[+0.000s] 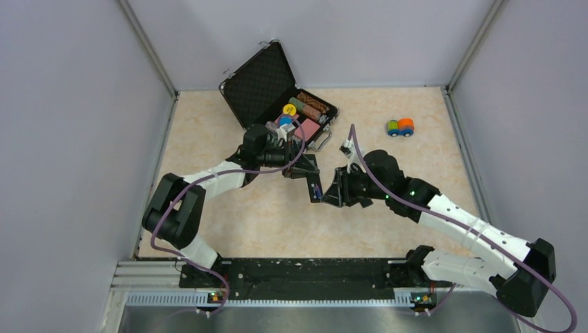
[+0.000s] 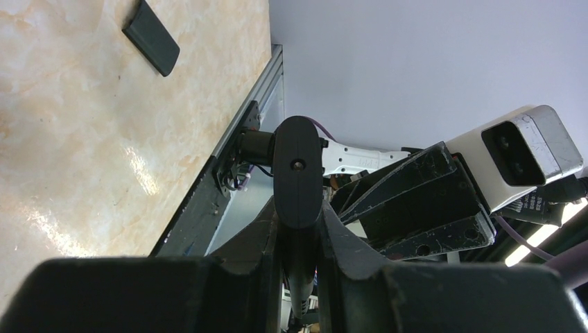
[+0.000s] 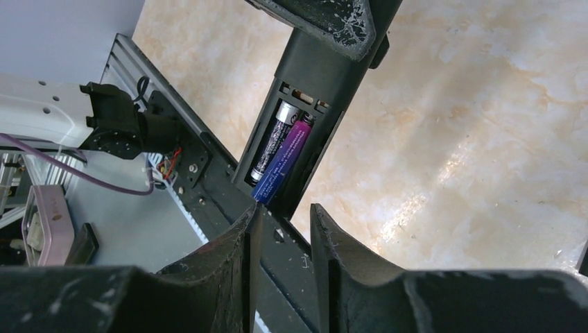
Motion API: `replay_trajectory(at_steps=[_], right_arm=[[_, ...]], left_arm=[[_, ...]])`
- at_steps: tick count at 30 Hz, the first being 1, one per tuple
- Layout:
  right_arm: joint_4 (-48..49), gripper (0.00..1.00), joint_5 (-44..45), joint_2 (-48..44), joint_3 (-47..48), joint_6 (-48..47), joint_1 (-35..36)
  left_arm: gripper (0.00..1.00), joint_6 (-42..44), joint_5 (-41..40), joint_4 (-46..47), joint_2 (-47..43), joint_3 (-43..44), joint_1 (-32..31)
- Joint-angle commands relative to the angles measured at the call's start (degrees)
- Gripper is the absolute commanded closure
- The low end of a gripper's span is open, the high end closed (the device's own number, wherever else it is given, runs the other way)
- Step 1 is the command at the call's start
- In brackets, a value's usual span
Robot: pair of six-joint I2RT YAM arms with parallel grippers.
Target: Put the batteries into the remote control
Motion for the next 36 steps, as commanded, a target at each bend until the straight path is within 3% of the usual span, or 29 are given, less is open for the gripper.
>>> replay_trajectory(at_steps=[1, 36], right_arm=[[3.0, 0.7, 1.4, -1.1, 0.5, 0.0, -0.1], [2.8, 0.79, 8.5, 5.0, 1.3, 10.1, -0.1]], left_arm=[[1.0, -0.7, 1.2, 3.7, -1.4, 2.1, -0.2], [1.0, 0.4, 2.1, 1.7, -3.8, 1.4, -0.2]])
